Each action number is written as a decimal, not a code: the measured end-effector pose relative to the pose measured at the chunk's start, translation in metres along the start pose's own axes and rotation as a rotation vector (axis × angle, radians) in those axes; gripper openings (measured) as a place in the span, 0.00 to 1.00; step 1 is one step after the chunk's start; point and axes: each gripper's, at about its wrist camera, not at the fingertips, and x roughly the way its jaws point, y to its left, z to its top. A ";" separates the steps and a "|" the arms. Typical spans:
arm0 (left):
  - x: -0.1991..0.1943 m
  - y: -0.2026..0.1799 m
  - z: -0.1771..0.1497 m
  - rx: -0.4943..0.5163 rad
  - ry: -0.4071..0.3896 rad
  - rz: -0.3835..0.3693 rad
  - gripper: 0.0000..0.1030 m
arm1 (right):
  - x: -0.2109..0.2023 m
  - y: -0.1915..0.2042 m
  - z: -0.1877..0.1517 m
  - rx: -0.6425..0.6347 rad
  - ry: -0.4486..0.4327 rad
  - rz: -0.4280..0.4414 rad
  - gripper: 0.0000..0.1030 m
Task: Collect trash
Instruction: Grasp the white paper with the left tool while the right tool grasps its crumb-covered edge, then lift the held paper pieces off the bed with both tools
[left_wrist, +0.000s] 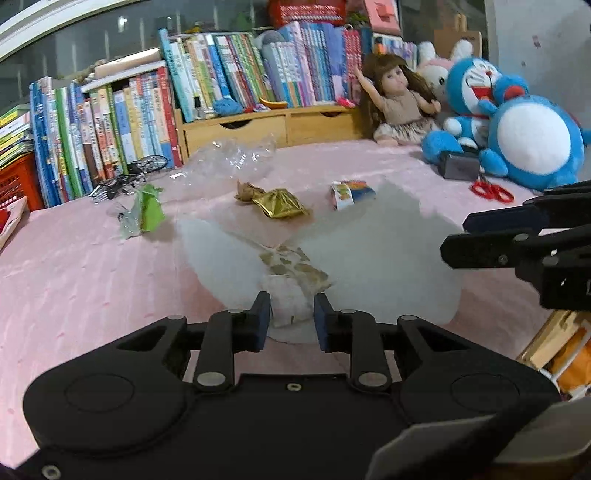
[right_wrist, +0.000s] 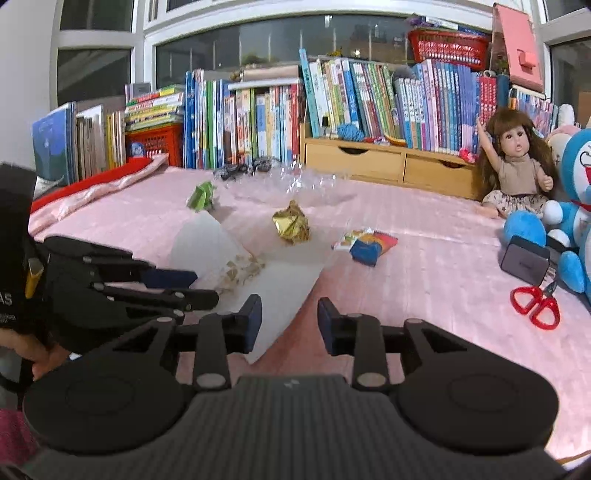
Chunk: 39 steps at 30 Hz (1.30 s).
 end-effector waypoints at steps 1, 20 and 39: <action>-0.003 0.002 0.001 -0.008 -0.011 0.001 0.23 | -0.003 0.001 0.002 -0.002 -0.010 0.002 0.50; -0.071 0.061 -0.004 -0.153 -0.088 0.067 0.23 | 0.094 0.045 0.032 0.040 0.116 0.075 0.53; -0.078 0.068 -0.018 -0.189 -0.079 0.076 0.23 | 0.077 0.056 0.021 -0.007 0.078 0.062 0.11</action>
